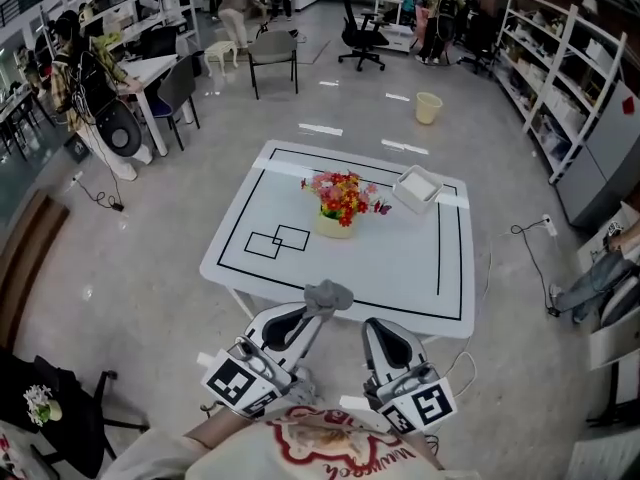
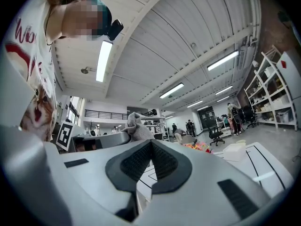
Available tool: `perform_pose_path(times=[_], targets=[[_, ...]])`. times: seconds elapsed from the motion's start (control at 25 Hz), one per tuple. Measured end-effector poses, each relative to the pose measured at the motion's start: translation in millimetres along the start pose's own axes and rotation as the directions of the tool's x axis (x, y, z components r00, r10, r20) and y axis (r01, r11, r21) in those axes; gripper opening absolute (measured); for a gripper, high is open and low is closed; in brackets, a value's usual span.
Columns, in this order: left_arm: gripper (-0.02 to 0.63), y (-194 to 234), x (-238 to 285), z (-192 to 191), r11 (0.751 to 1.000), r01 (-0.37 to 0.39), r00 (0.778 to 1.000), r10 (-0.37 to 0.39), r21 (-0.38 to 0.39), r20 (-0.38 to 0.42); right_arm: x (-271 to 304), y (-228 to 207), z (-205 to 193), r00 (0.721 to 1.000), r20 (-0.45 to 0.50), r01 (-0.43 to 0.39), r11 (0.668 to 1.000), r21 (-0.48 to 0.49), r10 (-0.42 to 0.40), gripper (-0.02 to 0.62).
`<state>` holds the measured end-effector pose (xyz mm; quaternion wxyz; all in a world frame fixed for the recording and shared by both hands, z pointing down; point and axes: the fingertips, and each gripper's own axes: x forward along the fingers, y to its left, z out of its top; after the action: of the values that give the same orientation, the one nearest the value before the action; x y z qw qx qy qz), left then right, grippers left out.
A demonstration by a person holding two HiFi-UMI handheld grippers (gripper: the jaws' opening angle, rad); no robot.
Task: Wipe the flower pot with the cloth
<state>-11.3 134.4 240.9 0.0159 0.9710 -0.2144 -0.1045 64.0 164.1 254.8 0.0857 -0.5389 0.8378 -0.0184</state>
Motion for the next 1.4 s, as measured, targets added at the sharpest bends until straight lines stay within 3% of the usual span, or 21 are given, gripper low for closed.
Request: perform_pose_path(times=[0.28, 0.6, 1.04, 1.4], targets=[[0.034, 27.0, 0.1, -2.4, 0.999, -0.037, 0.999, 0.037, -0.019, -0.001, 25.3, -7.6, -5.3, 1.000, -0.019, -0.008, 1.000, 0.005, 0.008, -0.002], [0.034, 94.0, 32.6, -7.4, 0.999, -0.037, 0.999, 0.037, -0.012, 0.031, 80.8, -39.8, -12.3, 1.000, -0.029, -0.001, 0.999, -0.041, 0.000, -0.002], [0.034, 227.4, 130.3, 1.1, 0.998, 0.023, 0.999, -0.025, 0.051, 0.041, 202.6, -136.2, 3.5, 0.997, 0.010, 0.074, 0.996, -0.055, -0.074, -0.002], [0.034, 287.4, 187.0, -14.0, 0.994, 0.108, 0.994, -0.108, 0.036, 0.016, 264.6, -191.3, 3.2, 0.992, 0.007, 0.128, 0.991, -0.038, -0.128, -0.002]])
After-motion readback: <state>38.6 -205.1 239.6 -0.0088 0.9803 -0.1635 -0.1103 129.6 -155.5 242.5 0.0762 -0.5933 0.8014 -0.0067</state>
